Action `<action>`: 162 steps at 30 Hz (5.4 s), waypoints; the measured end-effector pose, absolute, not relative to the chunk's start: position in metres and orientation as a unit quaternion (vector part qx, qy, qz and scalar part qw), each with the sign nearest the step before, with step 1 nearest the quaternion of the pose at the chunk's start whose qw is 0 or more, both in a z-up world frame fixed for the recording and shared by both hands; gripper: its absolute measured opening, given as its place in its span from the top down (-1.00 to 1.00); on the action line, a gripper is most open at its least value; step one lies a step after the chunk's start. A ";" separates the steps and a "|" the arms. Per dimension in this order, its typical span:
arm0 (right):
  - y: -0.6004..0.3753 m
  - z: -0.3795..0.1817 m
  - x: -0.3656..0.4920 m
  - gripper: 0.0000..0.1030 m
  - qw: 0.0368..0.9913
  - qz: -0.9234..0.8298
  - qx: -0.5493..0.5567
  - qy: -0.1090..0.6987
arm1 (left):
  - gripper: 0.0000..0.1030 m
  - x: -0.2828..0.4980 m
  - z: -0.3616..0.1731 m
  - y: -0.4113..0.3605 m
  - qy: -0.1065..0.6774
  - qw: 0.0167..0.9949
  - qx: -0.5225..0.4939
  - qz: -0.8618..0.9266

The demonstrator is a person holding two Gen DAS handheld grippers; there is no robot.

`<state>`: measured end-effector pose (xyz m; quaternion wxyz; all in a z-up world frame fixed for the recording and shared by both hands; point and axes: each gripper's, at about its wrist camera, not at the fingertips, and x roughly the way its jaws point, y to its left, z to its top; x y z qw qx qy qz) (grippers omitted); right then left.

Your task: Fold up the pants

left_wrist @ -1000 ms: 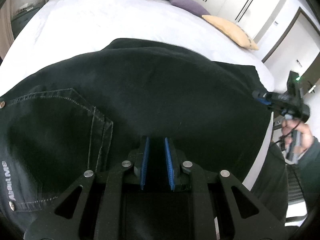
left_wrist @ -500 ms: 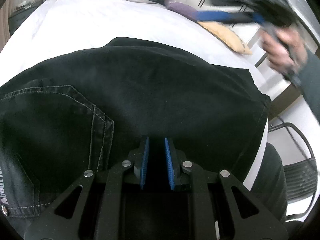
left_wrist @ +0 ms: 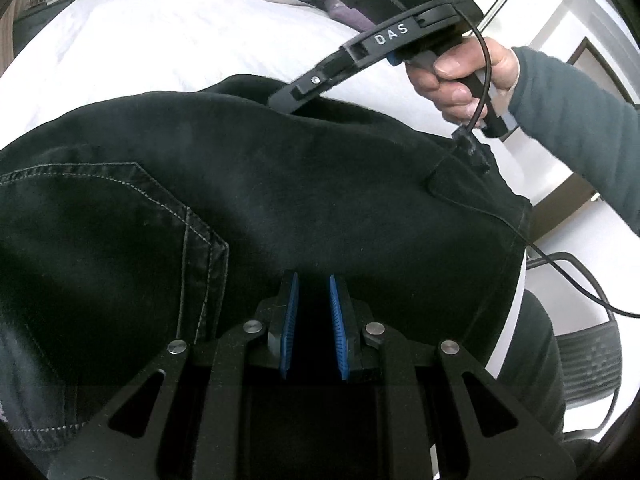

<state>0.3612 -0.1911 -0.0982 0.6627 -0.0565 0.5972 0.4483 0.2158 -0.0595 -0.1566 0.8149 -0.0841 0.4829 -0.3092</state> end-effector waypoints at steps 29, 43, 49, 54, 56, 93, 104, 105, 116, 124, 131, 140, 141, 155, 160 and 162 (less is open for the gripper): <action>-0.246 -0.124 0.371 1.00 0.833 0.209 0.191 0.476 | 0.70 0.206 -0.151 -0.058 0.478 0.821 -0.081 -0.300; -0.346 -0.140 0.233 1.00 0.803 0.128 0.375 0.444 | 0.70 0.200 -0.145 -0.072 0.478 0.829 -0.053 -0.285; -0.473 -0.141 0.108 1.00 0.837 -0.082 0.435 0.321 | 0.70 0.195 -0.138 -0.082 0.477 0.835 -0.037 -0.271; -0.545 -0.154 0.019 1.00 0.811 -0.179 0.515 0.212 | 0.69 0.192 -0.136 -0.087 0.477 0.838 -0.030 -0.264; -0.568 -0.143 0.001 1.00 0.800 -0.203 0.536 0.180 | 0.69 0.192 -0.137 -0.088 0.478 0.837 -0.033 -0.264; -0.508 -0.099 0.082 0.67 0.836 -0.050 0.485 0.251 | 0.50 0.278 -0.138 -0.085 0.507 0.816 -0.125 -0.246; -0.481 -0.157 0.240 1.00 0.787 0.025 0.484 0.382 | 0.50 0.262 -0.143 -0.095 0.498 0.829 -0.091 -0.238; -0.496 -0.153 0.235 1.00 0.800 -0.015 0.484 0.355 | 0.50 0.262 -0.143 -0.093 0.498 0.829 -0.090 -0.238; -0.493 -0.139 0.179 0.60 0.831 0.016 0.447 0.331 | -0.18 0.252 -0.135 -0.118 0.492 0.830 -0.086 -0.247; -0.612 -0.160 0.081 1.00 0.798 -0.164 0.538 0.217 | -0.18 0.239 -0.134 -0.089 0.500 0.824 -0.112 -0.240; -0.548 -0.131 0.096 0.31 0.826 0.013 0.526 0.203 | -0.18 0.209 -0.129 -0.082 0.496 0.829 -0.111 -0.234; -0.552 -0.184 0.064 1.00 0.789 -0.054 0.554 0.261 | -0.19 0.165 -0.129 -0.090 0.492 0.827 -0.088 -0.258; -0.569 -0.186 0.038 1.00 0.782 -0.094 0.571 0.231 | -0.19 0.162 -0.129 -0.089 0.490 0.827 -0.088 -0.261; -0.607 -0.179 0.027 -0.01 0.760 -0.131 0.609 0.186 | -0.20 0.160 -0.109 -0.111 0.486 0.818 -0.104 -0.289; -0.609 -0.180 0.041 0.00 0.743 -0.126 0.638 0.160 | -0.20 0.158 -0.116 -0.109 0.493 0.812 -0.117 -0.289; -0.609 -0.179 0.043 0.01 0.742 -0.128 0.639 0.159 | -0.20 0.158 -0.117 -0.110 0.493 0.812 -0.117 -0.289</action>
